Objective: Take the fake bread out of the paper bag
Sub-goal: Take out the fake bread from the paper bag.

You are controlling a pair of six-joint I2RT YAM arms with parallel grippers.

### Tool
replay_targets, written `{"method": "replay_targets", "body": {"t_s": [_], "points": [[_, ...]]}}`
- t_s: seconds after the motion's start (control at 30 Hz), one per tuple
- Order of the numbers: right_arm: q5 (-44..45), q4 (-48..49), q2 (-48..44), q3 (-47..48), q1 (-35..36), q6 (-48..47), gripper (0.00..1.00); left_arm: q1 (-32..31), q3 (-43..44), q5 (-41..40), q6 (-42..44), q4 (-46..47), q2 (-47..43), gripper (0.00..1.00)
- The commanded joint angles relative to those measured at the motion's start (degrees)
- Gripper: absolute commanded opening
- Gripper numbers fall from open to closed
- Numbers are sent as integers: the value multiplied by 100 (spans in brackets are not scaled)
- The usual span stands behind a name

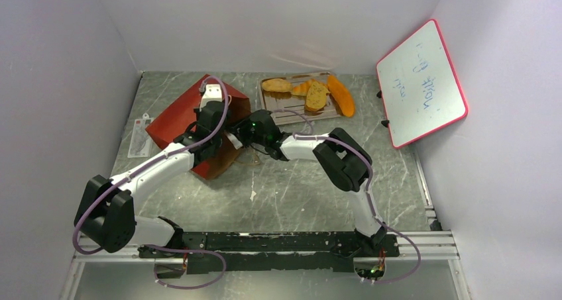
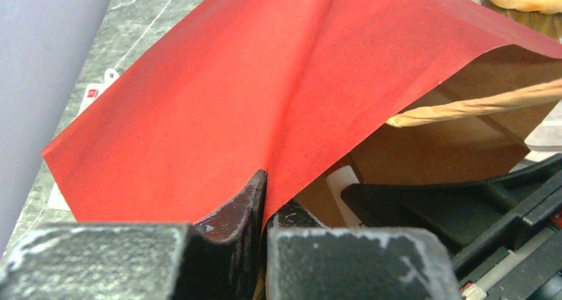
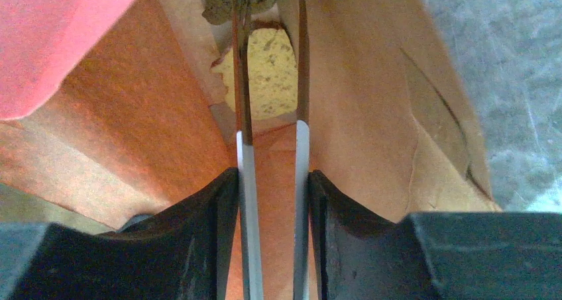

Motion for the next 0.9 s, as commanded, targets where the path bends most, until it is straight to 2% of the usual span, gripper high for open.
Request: {"method": "replay_targets", "body": {"t_s": [0.0, 0.57, 0.87], "points": [[-19, 253, 252, 253, -119, 20, 44, -94, 9, 124, -102, 70, -16, 7], [-904, 644, 806, 630, -488, -787, 45, -129, -125, 577, 248, 93, -111, 7], [-820, 650, 413, 331, -499, -1214, 45, -128, -129, 783, 431, -66, -344, 7]]}}
